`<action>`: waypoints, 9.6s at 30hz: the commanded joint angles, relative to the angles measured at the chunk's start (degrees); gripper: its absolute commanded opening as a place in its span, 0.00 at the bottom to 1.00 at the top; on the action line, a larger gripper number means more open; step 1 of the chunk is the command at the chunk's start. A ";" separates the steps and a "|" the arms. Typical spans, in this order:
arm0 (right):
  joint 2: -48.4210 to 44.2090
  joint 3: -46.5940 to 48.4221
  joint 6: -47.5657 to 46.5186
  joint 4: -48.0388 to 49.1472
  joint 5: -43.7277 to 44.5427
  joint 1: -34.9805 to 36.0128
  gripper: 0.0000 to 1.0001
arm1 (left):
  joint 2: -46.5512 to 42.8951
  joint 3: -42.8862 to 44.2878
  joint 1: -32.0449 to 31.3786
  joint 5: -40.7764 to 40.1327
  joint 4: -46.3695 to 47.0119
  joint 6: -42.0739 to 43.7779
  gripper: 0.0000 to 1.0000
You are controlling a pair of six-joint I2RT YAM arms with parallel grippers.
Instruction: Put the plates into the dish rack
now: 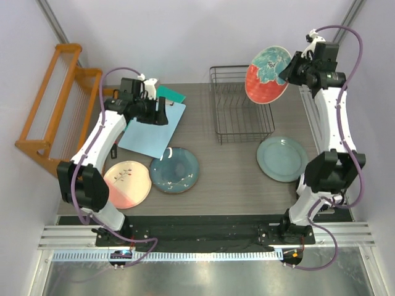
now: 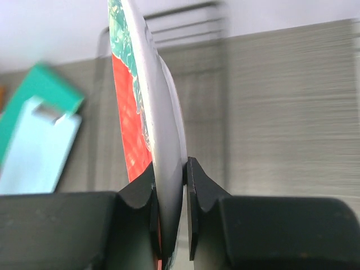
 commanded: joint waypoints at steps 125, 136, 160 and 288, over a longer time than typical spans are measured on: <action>-14.18 -55.76 -7.60 6.46 -11.19 24.68 0.89 | 7.53 -30.55 -8.99 18.48 24.57 -17.92 0.57; -11.29 -63.58 -3.47 12.44 -23.31 19.49 0.88 | 9.91 -34.76 -9.87 28.57 27.47 -19.51 0.21; 2.25 -72.38 3.91 27.91 -37.12 15.97 0.78 | 17.56 -34.76 -9.52 44.67 25.89 -14.23 0.00; 29.16 20.54 -15.77 12.62 65.19 28.28 0.57 | -11.27 -19.03 2.70 -5.86 1.03 0.35 0.59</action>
